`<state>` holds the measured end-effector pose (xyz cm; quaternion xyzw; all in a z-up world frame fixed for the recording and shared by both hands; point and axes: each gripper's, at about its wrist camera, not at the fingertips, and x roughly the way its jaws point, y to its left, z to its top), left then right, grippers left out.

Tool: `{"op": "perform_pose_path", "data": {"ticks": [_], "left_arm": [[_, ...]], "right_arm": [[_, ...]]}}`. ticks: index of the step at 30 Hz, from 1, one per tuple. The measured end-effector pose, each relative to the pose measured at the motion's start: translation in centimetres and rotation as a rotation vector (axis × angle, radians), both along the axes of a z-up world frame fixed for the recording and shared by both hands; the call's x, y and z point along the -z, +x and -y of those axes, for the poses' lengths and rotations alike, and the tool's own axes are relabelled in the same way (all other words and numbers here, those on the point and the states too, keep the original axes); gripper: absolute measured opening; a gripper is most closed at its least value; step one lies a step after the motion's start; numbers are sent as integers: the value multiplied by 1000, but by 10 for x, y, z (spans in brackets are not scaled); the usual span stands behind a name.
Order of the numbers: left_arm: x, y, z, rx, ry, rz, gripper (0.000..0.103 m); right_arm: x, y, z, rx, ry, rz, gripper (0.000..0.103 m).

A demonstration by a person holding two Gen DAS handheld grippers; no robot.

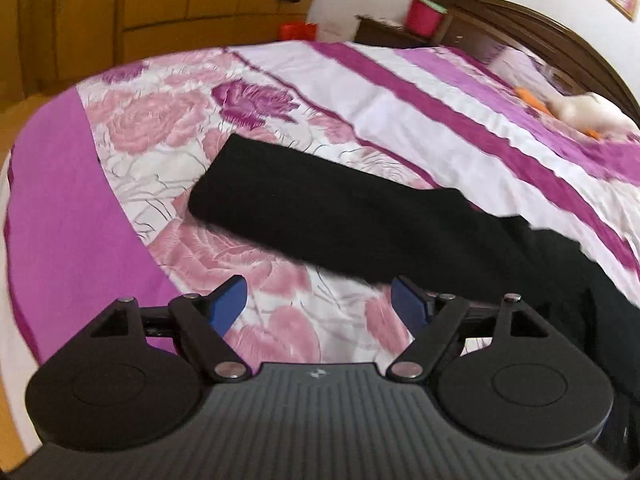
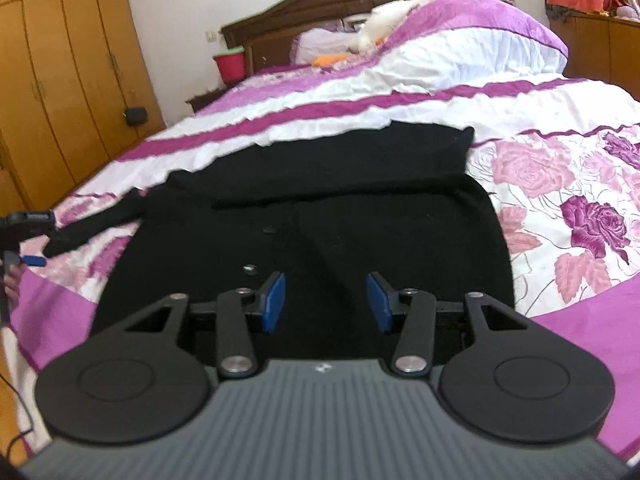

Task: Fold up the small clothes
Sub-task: 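Grasp the other sleeve cuff of the cardigan with the left gripper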

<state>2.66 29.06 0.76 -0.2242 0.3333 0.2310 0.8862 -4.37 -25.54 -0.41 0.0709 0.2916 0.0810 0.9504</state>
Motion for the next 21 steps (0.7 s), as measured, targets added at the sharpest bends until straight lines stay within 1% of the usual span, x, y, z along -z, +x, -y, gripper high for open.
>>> {"op": "perform_pose_path", "data": {"ticks": [4,7,11,13,15,17,20,21], "left_arm": [[17,23,-5,-39,-61,-34,85],[25,36,-3,-87,-47,-24,89],[29,54,-5,-141,-32,-31,91],[30,60,-11,-189,-62,-8,92],[32,64,-20,-240,-96,33,93],[32,67,-26,-274,-110,67,93],[35,73,-33,-299,-90,85,92],[35,75,-34,-295,-71,85,91]], "right_arm": [[9,15,8,36,21,-25,48],[17,26,10,42,21,-53,48],[20,36,9,35,29,-72,48],[18,40,6,22,13,-73,48],[16,42,5,13,-10,-67,49],[13,44,3,7,-26,-56,48],[14,48,2,-12,-28,-59,48],[15,49,1,-14,-24,-64,48]]}}
